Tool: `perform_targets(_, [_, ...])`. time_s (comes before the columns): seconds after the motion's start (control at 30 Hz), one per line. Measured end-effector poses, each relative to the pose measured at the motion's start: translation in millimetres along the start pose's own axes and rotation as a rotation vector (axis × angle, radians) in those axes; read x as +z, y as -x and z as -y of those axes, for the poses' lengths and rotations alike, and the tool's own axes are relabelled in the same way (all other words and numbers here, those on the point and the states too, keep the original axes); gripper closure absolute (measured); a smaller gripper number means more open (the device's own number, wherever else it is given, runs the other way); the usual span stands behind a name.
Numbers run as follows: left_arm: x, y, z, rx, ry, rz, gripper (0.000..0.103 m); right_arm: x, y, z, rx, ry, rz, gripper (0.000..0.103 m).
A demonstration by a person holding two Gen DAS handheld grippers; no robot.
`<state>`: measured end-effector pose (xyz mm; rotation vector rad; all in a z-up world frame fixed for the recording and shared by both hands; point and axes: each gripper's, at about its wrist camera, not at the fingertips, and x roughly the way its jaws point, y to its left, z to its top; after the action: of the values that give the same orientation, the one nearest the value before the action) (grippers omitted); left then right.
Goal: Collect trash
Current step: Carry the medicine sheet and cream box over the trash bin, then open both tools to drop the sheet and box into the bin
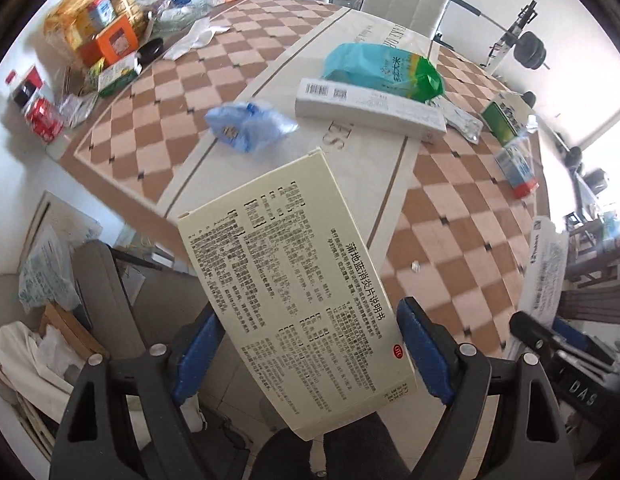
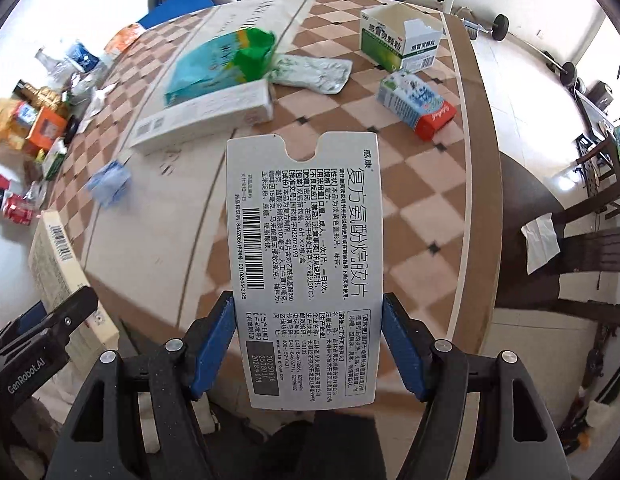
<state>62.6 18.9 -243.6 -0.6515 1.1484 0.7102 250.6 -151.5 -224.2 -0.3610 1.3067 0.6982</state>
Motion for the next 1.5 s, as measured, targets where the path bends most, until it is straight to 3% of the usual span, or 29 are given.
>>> perform_targets(0.2, [-74.0, -20.0, -44.1, -0.019, 0.026, -0.095, 0.018, -100.4, -20.8, -29.6, 0.04, 0.009, -0.084, 0.03])
perform_targets(0.43, [-115.7, -130.1, -79.8, -0.053, 0.116, -0.275, 0.02, -193.5, -126.6, -40.0, 0.02, 0.033, -0.296, 0.03])
perform_targets(0.67, [-110.5, -281.8, -90.8, -0.178, 0.199, -0.373, 0.02, -222.5, -269.8, -27.5, 0.015, 0.012, -0.377, 0.03])
perform_targets(0.77, [-101.8, -342.6, -89.2, -0.177, 0.177, -0.401, 0.02, -223.2, -338.2, -21.5, 0.028, 0.008, -0.376, 0.03])
perform_targets(0.93, [-106.1, -409.4, -95.0, -0.105, 0.152, -0.418, 0.019, -209.4, -441.6, -14.6, 0.068, 0.031, -0.404, 0.029])
perform_targets(1.0, [-113.5, -422.7, -100.0, -0.052, 0.125, -0.416, 0.013, -202.6, -474.3, -15.1, 0.062, 0.047, -0.407, 0.029])
perform_targets(1.03, [-116.4, -427.8, -102.3, -0.024, 0.11, -0.418, 0.003, -203.0, -488.6, -17.4, 0.057, 0.062, -0.422, 0.023])
perform_targets(1.07, [-120.4, -431.4, -104.4, 0.004, 0.098, -0.424, 0.0, -201.3, -498.3, -19.1, 0.049, 0.065, -0.429, 0.005])
perform_targets(1.1, [-125.0, -432.2, -106.2, 0.036, 0.083, -0.427, 0.0, -200.2, -506.0, -19.6, 0.039, 0.066, -0.425, 0.0])
perform_targets(1.3, [-146.6, -410.0, -109.1, 0.128, 0.032, -0.419, 0.0, -202.0, -502.0, -22.5, -0.047, 0.099, -0.398, 0.0])
perform_targets(1.5, [-155.1, -359.8, -106.1, 0.161, 0.003, -0.391, 0.0, -197.6, -457.8, -31.6, -0.082, 0.113, -0.368, 0.0])
